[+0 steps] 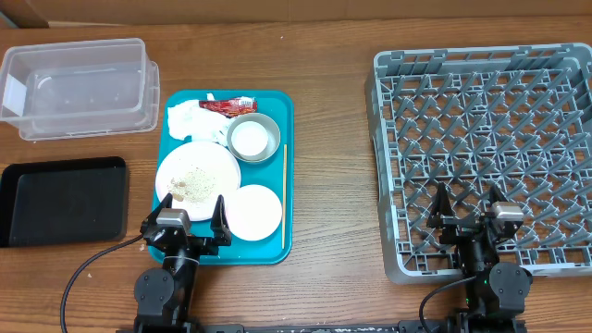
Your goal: Sort waste into correct bins and load items into the dishwasher
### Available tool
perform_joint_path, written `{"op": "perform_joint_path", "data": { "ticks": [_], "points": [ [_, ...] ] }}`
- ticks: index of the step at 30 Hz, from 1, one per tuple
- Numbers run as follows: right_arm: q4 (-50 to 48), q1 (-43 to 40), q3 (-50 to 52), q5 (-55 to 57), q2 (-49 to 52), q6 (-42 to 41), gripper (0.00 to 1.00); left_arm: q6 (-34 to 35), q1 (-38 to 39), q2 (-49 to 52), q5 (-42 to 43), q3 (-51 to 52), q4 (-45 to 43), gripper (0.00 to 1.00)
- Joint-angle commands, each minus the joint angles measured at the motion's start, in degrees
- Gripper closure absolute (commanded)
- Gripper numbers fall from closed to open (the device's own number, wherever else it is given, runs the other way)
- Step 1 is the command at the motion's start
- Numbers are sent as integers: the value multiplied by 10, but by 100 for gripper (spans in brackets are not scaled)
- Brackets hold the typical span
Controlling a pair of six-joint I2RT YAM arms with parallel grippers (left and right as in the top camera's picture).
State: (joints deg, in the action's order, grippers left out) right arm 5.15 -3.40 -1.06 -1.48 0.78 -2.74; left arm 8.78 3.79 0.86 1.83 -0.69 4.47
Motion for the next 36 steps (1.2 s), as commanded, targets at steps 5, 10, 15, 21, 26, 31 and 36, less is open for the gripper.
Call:
{"op": "perform_joint_path", "data": {
  "ticks": [5, 10, 15, 21, 26, 31, 36],
  "points": [
    [-4, -3, 6, -1, -6, 9, 0, -11, 3, -6, -7, 4, -1, 0],
    [-4, -3, 6, -1, -6, 9, 0, -11, 3, -6, -8, 4, -1, 0],
    [-4, -3, 6, -1, -6, 9, 0, -11, 3, -6, -7, 4, -1, 0],
    [-4, -3, 6, -1, -6, 9, 0, 83, 4, -5, 78, 3, -8, 0],
    [-4, -3, 6, -1, -6, 9, 0, 315, 4, -5, 203, 3, -18, 0],
    [-4, -3, 6, -1, -6, 9, 0, 419, 4, -5, 261, 3, -33, 0],
    [-4, -3, 6, -1, -6, 9, 0, 379, 3, -5, 358, 1, -85, 0]
  ]
}}
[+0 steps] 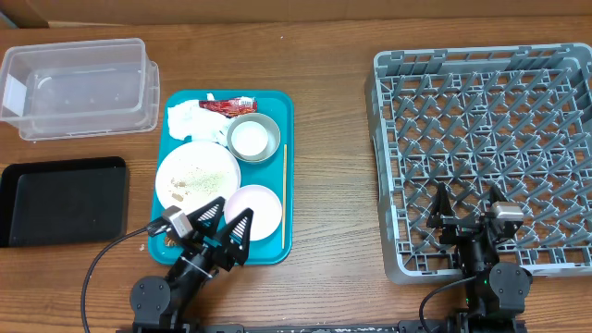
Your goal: Sort waste into correct bins and load items into the dishwasher
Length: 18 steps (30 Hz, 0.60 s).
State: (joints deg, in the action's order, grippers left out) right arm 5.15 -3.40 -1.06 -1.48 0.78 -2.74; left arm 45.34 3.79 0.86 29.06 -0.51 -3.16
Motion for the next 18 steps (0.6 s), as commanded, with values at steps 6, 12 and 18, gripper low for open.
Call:
{"op": "perform_joint_path", "data": {
  "ticks": [6, 12, 18],
  "points": [
    [-4, -3, 6, -1, -6, 9, 0, -31, 3, -5, 96, -21, 30, 0],
    [-4, -3, 6, -1, -6, 9, 0, -93, 3, 18, 41, -92, 153, 0],
    [-4, -3, 6, -1, -6, 9, 0, -181, 3, 128, -11, -206, 280, 0]
  ]
}}
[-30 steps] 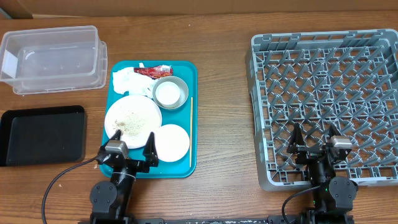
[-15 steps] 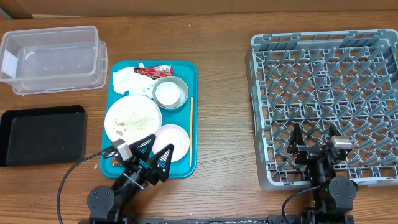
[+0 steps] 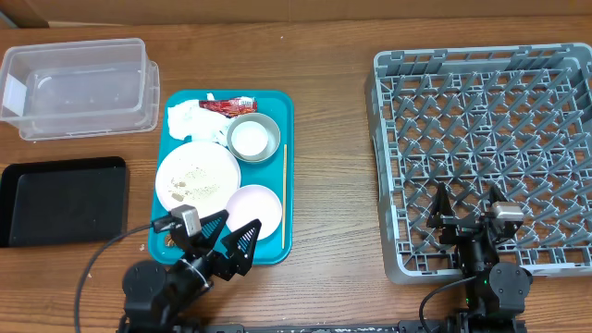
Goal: Sort waste into correct bins and load items into the dishwasher
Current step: 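Move the left gripper to the white rice plate rim and grasp it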
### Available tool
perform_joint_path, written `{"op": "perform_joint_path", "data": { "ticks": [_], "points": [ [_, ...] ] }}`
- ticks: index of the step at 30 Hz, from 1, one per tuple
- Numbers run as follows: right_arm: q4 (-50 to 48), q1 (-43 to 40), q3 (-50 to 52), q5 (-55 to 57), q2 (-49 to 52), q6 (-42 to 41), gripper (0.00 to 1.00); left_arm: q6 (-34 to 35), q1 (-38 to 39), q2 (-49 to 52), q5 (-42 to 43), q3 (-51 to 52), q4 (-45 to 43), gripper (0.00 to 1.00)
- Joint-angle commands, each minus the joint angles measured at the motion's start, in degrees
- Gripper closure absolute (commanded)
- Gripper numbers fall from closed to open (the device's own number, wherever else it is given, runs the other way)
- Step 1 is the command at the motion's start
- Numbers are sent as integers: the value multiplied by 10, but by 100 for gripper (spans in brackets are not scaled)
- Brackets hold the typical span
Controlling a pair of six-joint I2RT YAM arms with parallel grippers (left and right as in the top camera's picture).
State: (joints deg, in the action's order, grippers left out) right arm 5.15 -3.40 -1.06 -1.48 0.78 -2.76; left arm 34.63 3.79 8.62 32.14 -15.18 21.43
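A teal tray [image 3: 288, 120] holds a large white plate with crumbs [image 3: 196, 178], a small pale plate [image 3: 256, 203], a metal bowl [image 3: 252, 138], a crumpled napkin [image 3: 191, 118], a red wrapper [image 3: 231, 104] and a thin wooden stick [image 3: 284, 190]. My left gripper [image 3: 239, 224] is open at the tray's near edge, angled up and to the right, with its tips at the small plate's near rim. My right gripper [image 3: 465, 197] is open over the near edge of the grey dish rack [image 3: 481, 111], holding nothing.
A clear plastic bin [image 3: 79, 88] stands at the back left. Below it, a black tray [image 3: 60, 199] lies at the left edge. Bare wood separates the teal tray from the rack. The left arm's cable trails along the table's near edge.
The left arm has pulled back toward the near edge and its open fingers have shifted slightly right, now at the small plate's near rim. The right arm and all items are unchanged.
At first my left gripper pointed straight ahead, open, at the tray's near left corner by the large plate. Later it was turned right toward the small plate. Now it sits lower and further right at that plate's rim. The right gripper stayed open at the rack.
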Motion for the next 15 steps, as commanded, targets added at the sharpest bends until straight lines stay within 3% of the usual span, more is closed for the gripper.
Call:
{"op": "perform_joint_path", "data": {
  "ticks": [1, 6, 12, 15],
  "points": [
    [-4, -3, 6, -1, -6, 9, 0, -81, 3, 69, -51, -75, 54, 0],
    [-4, -3, 6, -1, -6, 9, 0, -109, 3, 202, -115, -176, 146, 0],
    [-4, -3, 6, -1, -6, 9, 0, -120, 4, 287, -19, -224, 141, 0],
    [-4, -3, 6, -1, -6, 9, 0, -121, 4, 312, -26, -239, 158, 0]
  ]
}}
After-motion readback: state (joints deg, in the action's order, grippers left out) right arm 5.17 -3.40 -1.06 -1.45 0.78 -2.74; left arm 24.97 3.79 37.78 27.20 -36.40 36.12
